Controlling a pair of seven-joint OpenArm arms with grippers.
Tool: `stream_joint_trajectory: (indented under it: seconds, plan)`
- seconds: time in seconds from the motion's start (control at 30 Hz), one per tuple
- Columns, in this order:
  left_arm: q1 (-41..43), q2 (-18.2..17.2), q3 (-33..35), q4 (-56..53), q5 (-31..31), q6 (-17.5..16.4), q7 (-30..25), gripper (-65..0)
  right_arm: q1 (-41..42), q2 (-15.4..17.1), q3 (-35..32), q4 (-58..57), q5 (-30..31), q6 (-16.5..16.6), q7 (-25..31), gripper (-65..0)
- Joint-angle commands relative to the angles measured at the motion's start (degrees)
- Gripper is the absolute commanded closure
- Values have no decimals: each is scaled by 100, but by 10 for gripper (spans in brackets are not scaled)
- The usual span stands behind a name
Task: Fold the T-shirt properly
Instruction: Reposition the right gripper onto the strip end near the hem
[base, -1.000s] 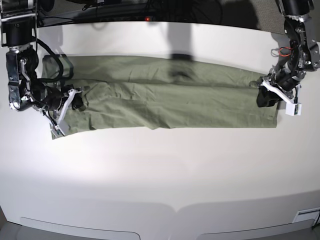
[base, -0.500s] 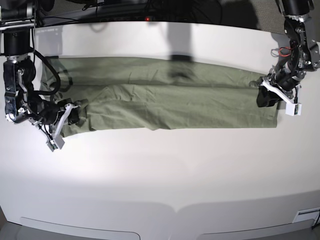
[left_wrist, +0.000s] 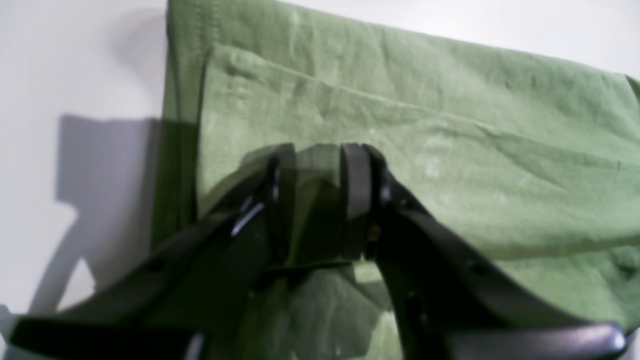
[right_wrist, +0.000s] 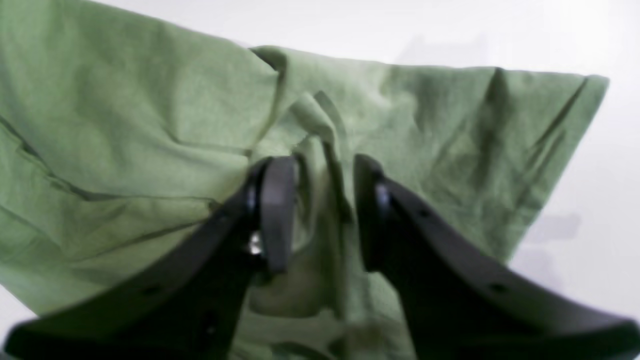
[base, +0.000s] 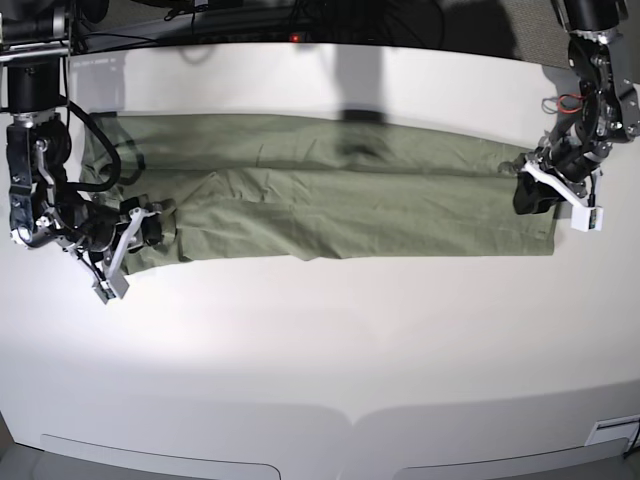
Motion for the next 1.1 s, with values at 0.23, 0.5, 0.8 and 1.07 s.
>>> stream_joint_trajectory:
  seconds: [0.23,0.5,0.8,1.07]
  plan:
    - [-2,-153,-11,22,107,83,85,-155,398,157,52,70,-686,-804,175,-229]
    - [-2,-166,-13,22,107,83,35,-155,1220,157,50,70,-382,-1130,-138,-229]
    - [-15,-164,-13,22,105,85,-37,-155,901,-55,50,70,365,-651,-485,-227]
    - [-35,-138,-11,20,527,435,-17,-155,72,-118,50,68,-236,-710,-149,-227]
